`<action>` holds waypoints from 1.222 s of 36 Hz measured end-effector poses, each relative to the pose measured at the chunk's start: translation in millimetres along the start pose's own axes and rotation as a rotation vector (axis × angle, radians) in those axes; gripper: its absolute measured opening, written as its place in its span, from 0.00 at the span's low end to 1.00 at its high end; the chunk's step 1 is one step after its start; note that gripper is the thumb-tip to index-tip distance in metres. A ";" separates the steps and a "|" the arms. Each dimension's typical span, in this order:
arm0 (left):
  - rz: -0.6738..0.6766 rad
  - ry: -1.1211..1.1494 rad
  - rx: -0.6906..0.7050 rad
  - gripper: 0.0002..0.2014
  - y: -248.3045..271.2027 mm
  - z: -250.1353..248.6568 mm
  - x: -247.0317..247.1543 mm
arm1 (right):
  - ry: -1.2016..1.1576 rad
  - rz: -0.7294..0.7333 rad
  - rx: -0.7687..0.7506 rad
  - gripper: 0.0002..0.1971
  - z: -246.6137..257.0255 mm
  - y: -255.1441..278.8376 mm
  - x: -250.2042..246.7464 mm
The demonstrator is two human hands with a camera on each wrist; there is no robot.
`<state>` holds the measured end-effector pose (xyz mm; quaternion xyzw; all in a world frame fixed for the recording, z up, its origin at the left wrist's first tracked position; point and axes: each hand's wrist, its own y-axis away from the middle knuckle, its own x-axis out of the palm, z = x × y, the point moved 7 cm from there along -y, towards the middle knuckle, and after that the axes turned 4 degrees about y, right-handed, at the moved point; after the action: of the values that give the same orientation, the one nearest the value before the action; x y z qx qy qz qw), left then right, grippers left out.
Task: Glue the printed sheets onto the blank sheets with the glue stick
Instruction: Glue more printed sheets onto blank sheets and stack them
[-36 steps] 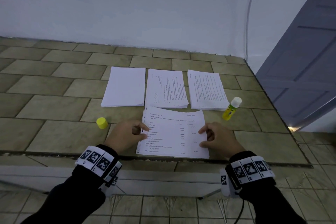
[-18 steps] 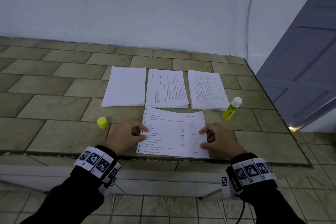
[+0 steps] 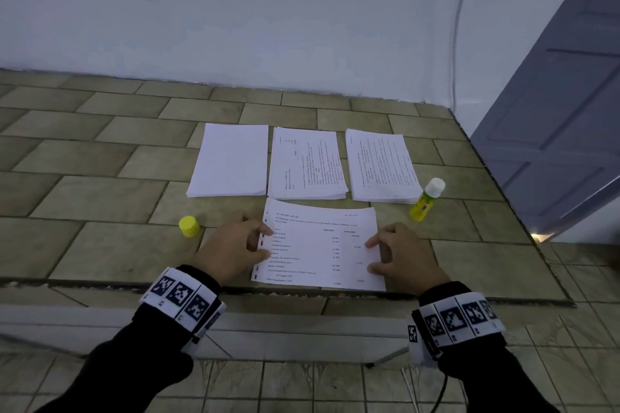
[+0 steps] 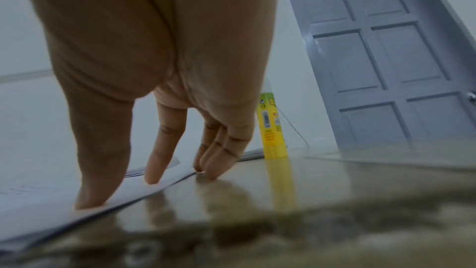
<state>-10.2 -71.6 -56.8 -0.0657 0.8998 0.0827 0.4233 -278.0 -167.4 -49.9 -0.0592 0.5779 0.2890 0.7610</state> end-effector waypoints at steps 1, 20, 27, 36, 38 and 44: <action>0.006 -0.049 0.010 0.17 -1.1 -1.5 0.4 | 0.047 -0.008 0.002 0.20 1.7 1.0 -1.0; 0.006 -0.508 0.092 0.43 -10.0 -1.9 51.2 | 0.198 -0.058 -0.116 0.31 75.4 7.2 22.7; -0.019 -0.491 0.128 0.37 -8.9 -0.4 51.3 | 0.192 -0.058 -0.269 0.47 122.9 -23.3 61.8; -0.053 -0.512 0.145 0.35 -9.9 -2.2 49.6 | 0.279 -0.142 -0.096 0.53 59.7 -37.4 52.7; -0.046 -0.505 0.144 0.36 -8.9 -1.9 51.0 | 0.236 -0.158 0.000 0.45 35.3 -33.8 46.2; -0.056 -0.503 0.148 0.34 -8.4 -0.1 51.1 | 0.204 -0.200 0.134 0.48 11.5 -29.0 38.2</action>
<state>-41.0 -82.3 -97.0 -0.0367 0.7678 0.0184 0.6393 -247.2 -172.4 -88.1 -0.0944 0.6614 0.1651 0.7255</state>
